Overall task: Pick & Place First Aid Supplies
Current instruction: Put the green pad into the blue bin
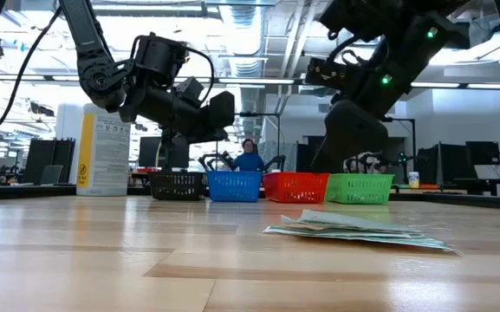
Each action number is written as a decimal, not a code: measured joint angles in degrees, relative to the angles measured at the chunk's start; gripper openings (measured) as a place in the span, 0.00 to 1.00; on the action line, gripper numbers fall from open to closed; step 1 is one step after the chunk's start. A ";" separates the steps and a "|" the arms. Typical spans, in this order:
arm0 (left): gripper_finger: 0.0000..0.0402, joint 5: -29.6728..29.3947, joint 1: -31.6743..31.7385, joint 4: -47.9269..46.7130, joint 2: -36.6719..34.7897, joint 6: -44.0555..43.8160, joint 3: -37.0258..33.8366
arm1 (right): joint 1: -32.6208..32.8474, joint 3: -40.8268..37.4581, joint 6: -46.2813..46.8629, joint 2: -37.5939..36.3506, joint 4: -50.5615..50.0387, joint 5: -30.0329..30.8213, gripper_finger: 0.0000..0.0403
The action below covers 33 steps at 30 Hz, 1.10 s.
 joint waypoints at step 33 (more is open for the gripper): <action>0.25 2.89 -19.22 -5.55 0.00 2.00 -0.02 | 11.45 -1.21 -12.68 0.02 8.79 -28.38 0.67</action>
